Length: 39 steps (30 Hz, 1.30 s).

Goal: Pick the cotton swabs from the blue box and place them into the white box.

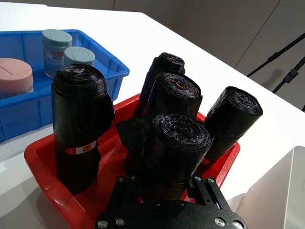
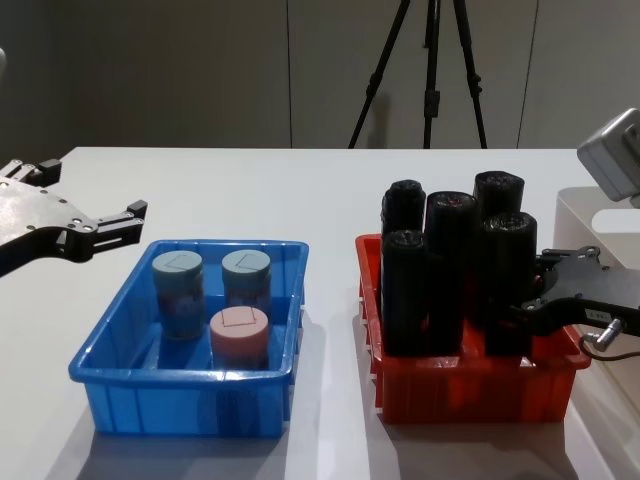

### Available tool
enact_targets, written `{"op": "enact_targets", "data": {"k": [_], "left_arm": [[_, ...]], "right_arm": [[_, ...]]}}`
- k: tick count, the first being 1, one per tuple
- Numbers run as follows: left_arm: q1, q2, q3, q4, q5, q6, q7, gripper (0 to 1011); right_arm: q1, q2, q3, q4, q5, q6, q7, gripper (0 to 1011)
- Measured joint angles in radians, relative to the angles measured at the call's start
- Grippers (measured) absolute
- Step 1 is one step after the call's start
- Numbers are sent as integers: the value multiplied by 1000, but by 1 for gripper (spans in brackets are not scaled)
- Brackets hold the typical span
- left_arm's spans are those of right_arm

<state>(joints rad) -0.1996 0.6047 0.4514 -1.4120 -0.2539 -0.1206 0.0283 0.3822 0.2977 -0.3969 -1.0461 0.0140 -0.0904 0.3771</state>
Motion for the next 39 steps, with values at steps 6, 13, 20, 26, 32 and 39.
{"op": "enact_targets", "data": {"k": [6, 13, 20, 26, 32, 39], "left_arm": [[0, 0, 0, 0, 0, 0, 0, 1001], [0, 0, 0, 0, 0, 0, 0, 1001], [0, 0, 0, 0, 0, 0, 0, 1001], [0, 0, 0, 0, 0, 0, 0, 1001], [0, 0, 0, 0, 0, 0, 0, 1001], [0, 0, 0, 0, 0, 0, 0, 1001]], "right_arm": [[0, 0, 0, 0, 0, 0, 0, 491], [-2, 0, 5, 0, 2, -4, 9, 490], [-12, 5, 15, -18, 12, -10, 22, 491], [-21, 11, 32, -49, 27, -10, 24, 491], [-36, 23, 62, -113, 66, 0, 31, 491], [-44, 32, 86, -167, 102, 11, 34, 491]]}}
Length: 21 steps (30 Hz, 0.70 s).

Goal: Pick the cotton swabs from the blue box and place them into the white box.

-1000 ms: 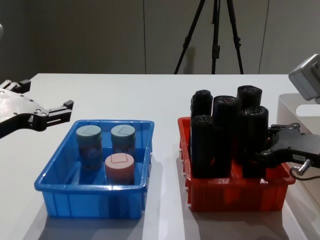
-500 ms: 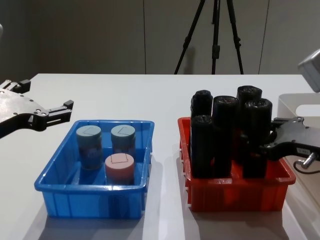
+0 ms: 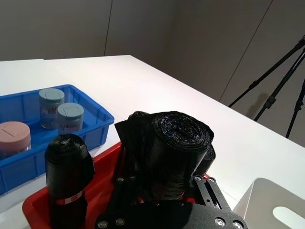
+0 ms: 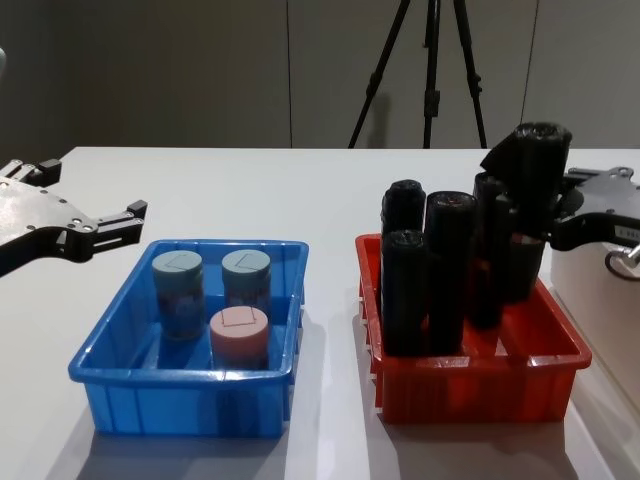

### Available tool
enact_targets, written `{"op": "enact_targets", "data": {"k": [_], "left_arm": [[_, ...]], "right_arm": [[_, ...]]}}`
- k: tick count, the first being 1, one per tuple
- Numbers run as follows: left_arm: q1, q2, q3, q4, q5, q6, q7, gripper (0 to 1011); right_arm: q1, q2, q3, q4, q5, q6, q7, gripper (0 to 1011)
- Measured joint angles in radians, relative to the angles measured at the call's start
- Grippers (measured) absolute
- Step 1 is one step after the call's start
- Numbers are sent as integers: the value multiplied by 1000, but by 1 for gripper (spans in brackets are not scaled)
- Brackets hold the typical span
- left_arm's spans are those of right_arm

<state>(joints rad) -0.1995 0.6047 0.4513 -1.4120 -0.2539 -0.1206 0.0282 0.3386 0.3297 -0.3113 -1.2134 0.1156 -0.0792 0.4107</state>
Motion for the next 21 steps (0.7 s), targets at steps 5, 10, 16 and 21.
{"op": "enact_targets", "data": {"k": [5, 10, 16, 21], "left_arm": [[0, 0, 0, 0, 0, 0, 0, 1001], [0, 0, 0, 0, 0, 0, 0, 1001], [0, 0, 0, 0, 0, 0, 0, 1002], [0, 0, 0, 0, 0, 0, 0, 1001]], "right_arm": [[-3, 6, 13, -28, 16, 6, -5, 491], [-8, 15, 28, -48, 24, 11, -19, 491], [-19, 24, 57, -70, 32, 19, -48, 491], [-27, 31, 88, -86, 39, 24, -70, 491]]}}
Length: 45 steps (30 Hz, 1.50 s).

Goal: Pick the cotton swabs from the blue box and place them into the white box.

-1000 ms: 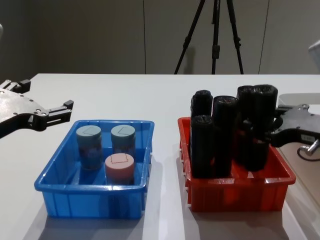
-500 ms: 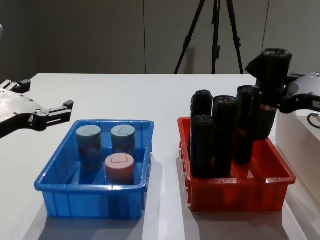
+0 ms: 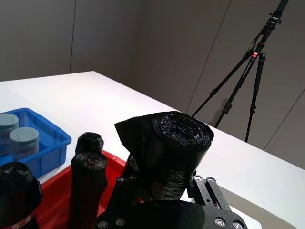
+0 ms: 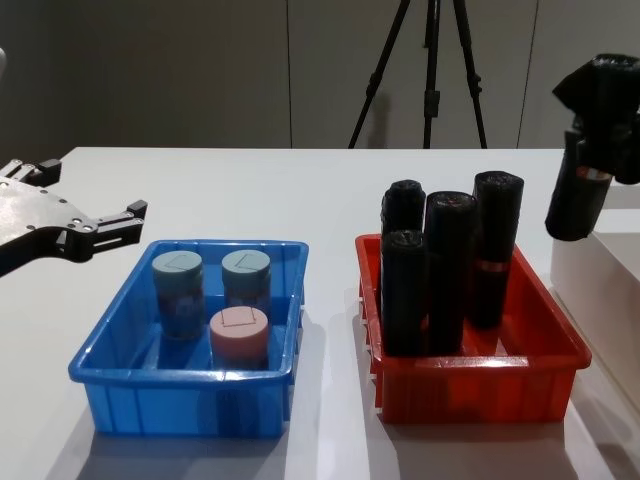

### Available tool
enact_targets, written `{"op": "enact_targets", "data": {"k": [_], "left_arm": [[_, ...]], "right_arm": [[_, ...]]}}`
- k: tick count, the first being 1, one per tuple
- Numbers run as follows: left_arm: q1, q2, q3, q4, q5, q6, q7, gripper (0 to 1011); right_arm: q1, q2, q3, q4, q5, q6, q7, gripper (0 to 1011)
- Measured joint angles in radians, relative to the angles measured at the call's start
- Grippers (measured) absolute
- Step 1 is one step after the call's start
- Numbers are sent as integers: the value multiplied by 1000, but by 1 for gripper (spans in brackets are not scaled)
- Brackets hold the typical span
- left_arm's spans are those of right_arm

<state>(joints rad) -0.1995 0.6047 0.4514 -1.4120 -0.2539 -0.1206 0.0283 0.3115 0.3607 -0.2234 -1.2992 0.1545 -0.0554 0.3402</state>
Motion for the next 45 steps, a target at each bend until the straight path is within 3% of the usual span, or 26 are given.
{"op": "enact_targets", "data": {"k": [21, 31, 45], "left_arm": [[0, 0, 0, 0, 0, 0, 0, 1001], [0, 0, 0, 0, 0, 0, 0, 1002], [0, 0, 0, 0, 0, 0, 0, 1001]], "right_arm": [[7, -5, 75, 22, -15, -5, -53, 491], [26, -18, 97, 87, -52, -8, -87, 491], [89, -62, 87, 238, -116, -12, -112, 491]]}}
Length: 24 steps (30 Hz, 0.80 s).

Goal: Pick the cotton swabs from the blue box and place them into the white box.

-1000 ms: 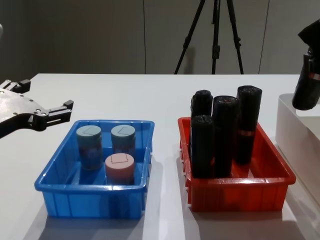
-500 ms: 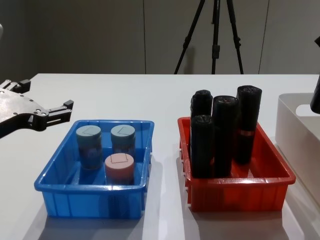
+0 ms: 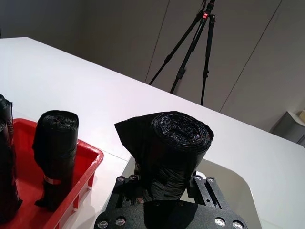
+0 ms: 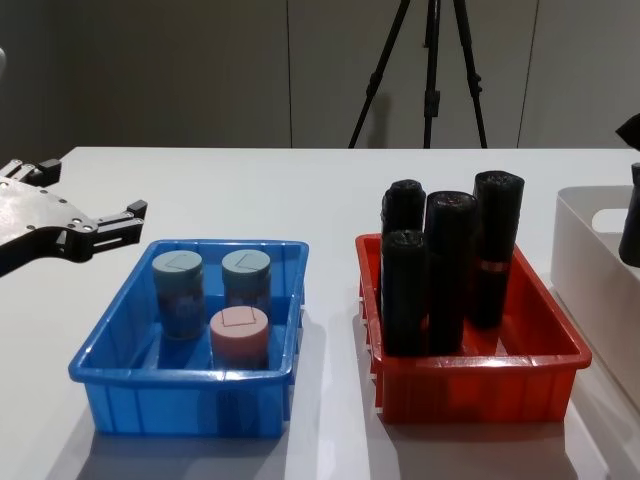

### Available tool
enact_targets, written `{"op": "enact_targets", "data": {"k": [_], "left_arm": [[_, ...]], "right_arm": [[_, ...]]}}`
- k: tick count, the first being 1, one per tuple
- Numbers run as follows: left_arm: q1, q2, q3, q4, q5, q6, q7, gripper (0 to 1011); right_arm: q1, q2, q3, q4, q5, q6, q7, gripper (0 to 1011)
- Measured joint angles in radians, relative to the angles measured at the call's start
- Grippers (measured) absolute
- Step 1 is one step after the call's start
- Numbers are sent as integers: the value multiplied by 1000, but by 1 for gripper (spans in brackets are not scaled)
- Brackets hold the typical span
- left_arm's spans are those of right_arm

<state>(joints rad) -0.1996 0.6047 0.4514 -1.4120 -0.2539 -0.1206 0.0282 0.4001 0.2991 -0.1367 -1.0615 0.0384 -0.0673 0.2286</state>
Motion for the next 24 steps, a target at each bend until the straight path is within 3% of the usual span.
{"op": "enact_targets", "data": {"k": [8, 24], "left_arm": [[0, 0, 0, 0, 0, 0, 0, 1001], [0, 0, 0, 0, 0, 0, 0, 1001]], "right_arm": [[33, -24, -6, 64, -26, 6, -10, 491], [58, -50, -10, 112, -66, 62, -33, 491]]}}
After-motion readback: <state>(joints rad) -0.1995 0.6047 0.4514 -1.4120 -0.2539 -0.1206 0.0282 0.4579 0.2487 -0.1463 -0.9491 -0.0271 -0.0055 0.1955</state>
